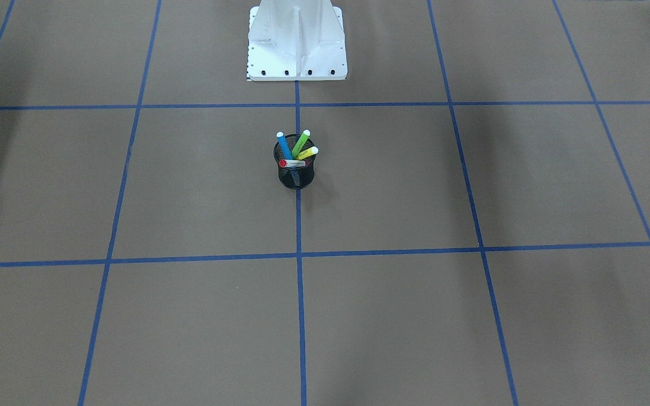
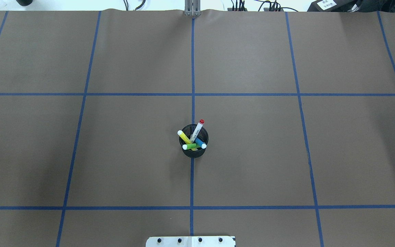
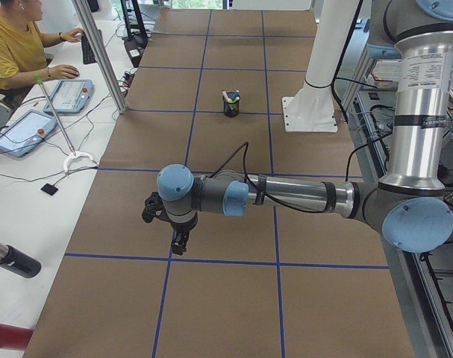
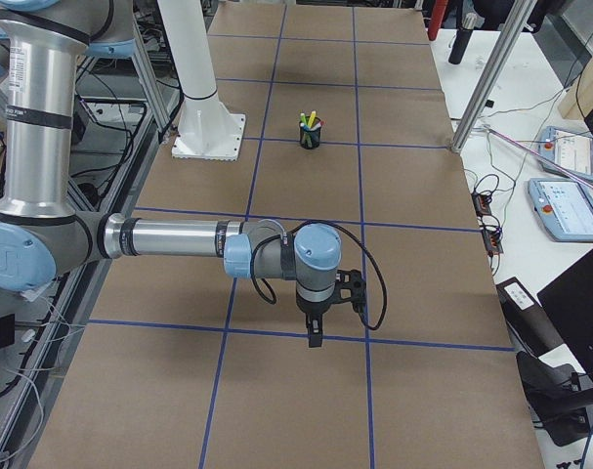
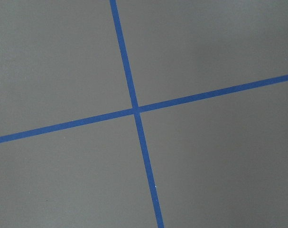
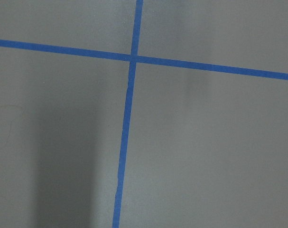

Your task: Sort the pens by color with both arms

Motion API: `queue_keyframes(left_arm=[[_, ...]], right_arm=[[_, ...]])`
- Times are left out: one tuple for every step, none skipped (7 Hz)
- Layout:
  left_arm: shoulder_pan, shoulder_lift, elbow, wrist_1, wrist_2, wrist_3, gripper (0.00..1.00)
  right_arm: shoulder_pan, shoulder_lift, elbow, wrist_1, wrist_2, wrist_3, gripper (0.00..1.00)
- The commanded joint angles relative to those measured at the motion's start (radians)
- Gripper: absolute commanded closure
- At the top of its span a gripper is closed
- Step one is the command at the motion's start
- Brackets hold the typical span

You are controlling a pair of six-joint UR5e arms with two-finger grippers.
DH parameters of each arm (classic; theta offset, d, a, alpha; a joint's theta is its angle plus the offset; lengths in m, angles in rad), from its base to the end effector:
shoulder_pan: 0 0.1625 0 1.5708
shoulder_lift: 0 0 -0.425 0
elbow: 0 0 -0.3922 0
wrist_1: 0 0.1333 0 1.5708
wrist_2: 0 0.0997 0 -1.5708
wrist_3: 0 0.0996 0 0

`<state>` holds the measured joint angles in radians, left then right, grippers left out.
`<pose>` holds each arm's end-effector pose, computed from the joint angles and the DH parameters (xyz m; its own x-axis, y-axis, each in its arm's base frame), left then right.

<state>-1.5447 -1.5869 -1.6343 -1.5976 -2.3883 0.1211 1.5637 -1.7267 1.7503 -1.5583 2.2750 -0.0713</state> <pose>-0.0475 -0.5056 0.6134 0.6737 0.2147 -0.7072 -0.1081 0.9752 0.1931 0.0658 -0.4290 0.6454 0.7595 -0.0999 0.6428 0.0614 0.9947 0.0821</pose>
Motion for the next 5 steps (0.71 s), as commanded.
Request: queue_keyframes(left_arm=[[0.0,-0.002,-0.012,0.004,-0.002,-0.001,0.0],[0.0,-0.002,-0.021,0.001,0.0,0.006,0.0],[0.0,-0.001,-0.039,0.001,0.0,0.006,0.0],[0.0,-0.007,-0.059,-0.002,0.0,0.0,0.0],[0.001,-0.054,-0.053,-0.007,0.0,-0.001,0.0]], right_arm=[[-0.001,-0.004,0.009,0.006,0.009,0.001,0.0],[-0.002,0.004,0.011,0.007,0.014,0.002,0.0],[-0.002,0.033,0.005,0.007,0.008,0.002,0.0],[-0.002,0.041,0.008,0.006,0.023,0.005,0.0],[-0.002,0.055,0.006,0.007,0.041,0.004,0.0]])
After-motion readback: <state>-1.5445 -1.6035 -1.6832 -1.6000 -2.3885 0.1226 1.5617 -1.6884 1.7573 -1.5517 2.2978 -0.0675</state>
